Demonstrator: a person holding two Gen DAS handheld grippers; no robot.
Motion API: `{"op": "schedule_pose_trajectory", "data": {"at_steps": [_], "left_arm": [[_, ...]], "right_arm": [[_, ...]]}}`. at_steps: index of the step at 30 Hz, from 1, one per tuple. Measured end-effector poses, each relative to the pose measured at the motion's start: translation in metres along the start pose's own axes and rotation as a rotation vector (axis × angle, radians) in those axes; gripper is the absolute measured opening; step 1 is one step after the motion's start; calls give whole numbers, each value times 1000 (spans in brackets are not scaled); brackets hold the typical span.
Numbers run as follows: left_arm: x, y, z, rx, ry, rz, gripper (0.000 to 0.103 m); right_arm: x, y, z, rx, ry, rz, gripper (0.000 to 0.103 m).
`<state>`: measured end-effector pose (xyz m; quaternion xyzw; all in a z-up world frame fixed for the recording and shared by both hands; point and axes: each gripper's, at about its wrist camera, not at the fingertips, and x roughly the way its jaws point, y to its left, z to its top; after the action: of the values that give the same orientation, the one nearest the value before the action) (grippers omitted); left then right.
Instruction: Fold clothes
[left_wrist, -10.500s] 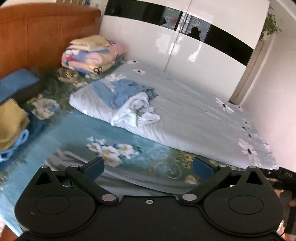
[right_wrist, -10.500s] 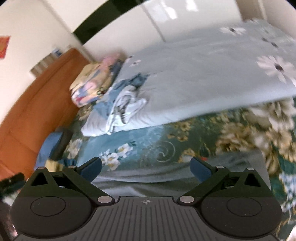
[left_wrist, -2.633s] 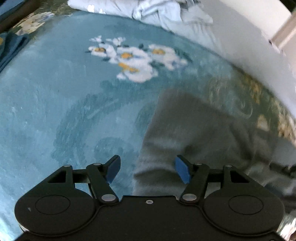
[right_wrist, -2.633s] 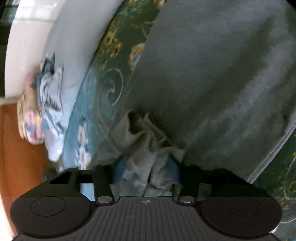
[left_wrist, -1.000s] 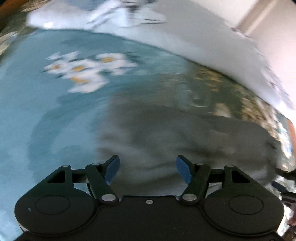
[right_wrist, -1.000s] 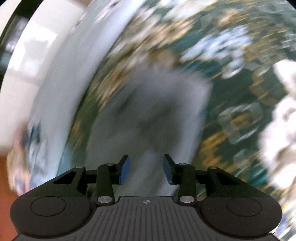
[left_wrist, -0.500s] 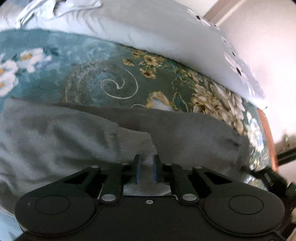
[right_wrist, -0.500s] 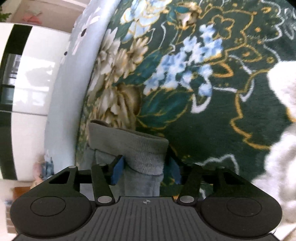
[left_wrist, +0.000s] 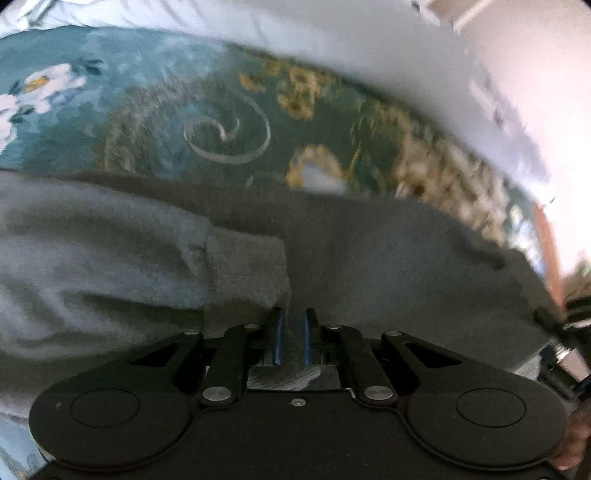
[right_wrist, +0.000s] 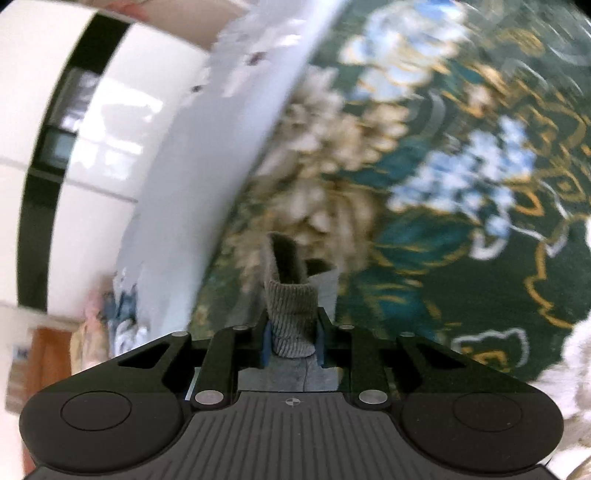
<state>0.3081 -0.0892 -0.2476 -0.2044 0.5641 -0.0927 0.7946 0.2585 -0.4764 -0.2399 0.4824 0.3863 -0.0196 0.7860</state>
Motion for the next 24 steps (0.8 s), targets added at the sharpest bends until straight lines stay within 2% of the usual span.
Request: {"op": "schedule_pose_trajectory", "data": {"at_steps": [5, 8, 13, 17, 21, 24], "left_arm": [[-47, 40, -2, -81, -45, -21, 9], [-73, 71, -7, -143, -62, -21, 14], [-111, 134, -31, -306, -93, 3, 16], [-134, 177, -43, -414, -116, 7, 20], [-143, 210, -51, -492, -123, -10, 22], [-143, 226, -55, -530, -123, -32, 28]], "right_arm": [[-12, 62, -19, -182, 0, 40, 19], [-7, 102, -41, -296, 35, 87, 19], [16, 165, -90, -479, 136, 156, 19], [40, 210, -146, -639, 260, 204, 19], [77, 239, -206, -772, 384, 178, 19], [108, 251, -251, -898, 460, 94, 19]]}}
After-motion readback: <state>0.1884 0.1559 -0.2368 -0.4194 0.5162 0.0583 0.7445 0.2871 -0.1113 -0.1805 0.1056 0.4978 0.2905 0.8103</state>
